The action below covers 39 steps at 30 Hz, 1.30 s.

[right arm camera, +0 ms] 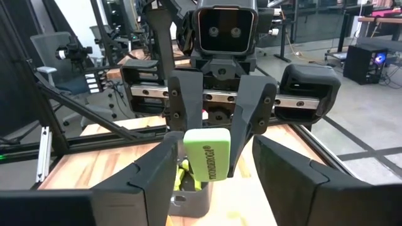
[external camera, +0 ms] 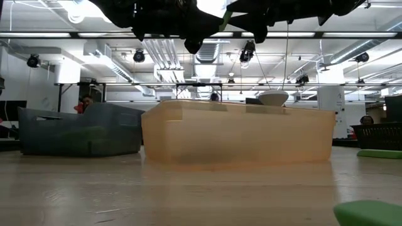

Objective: Pick & Place School Supplies
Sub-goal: Put the green eraser into the black basket

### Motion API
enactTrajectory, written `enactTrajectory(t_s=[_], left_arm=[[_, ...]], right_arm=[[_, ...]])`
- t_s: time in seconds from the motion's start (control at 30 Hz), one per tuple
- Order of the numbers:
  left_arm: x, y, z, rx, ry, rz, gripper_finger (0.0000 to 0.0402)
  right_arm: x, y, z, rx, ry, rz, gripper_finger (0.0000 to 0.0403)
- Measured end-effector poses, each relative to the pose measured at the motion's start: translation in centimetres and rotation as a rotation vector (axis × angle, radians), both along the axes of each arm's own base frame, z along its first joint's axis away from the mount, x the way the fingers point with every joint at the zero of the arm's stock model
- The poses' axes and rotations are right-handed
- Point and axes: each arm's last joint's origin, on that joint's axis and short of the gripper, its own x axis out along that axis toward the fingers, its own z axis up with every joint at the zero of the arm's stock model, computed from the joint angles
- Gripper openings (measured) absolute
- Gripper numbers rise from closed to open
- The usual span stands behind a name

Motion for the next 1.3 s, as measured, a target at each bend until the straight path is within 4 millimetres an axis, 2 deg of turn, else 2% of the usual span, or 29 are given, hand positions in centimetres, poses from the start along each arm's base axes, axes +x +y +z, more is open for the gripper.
enactTrajectory(t_s=[0.7, 1.3], left_arm=[[-0.01, 0.01, -0.03, -0.002, 0.003, 0.002, 0.0085], [-0.01, 0.02, -0.01, 0.01, -0.002, 0.002, 0.0085]], right_arm=[[0.01, 0.0, -0.01, -0.001, 0.001, 0.0, 0.0075], [0.01, 0.0, -0.04, 0.0, 0.004, -0.001, 0.008]])
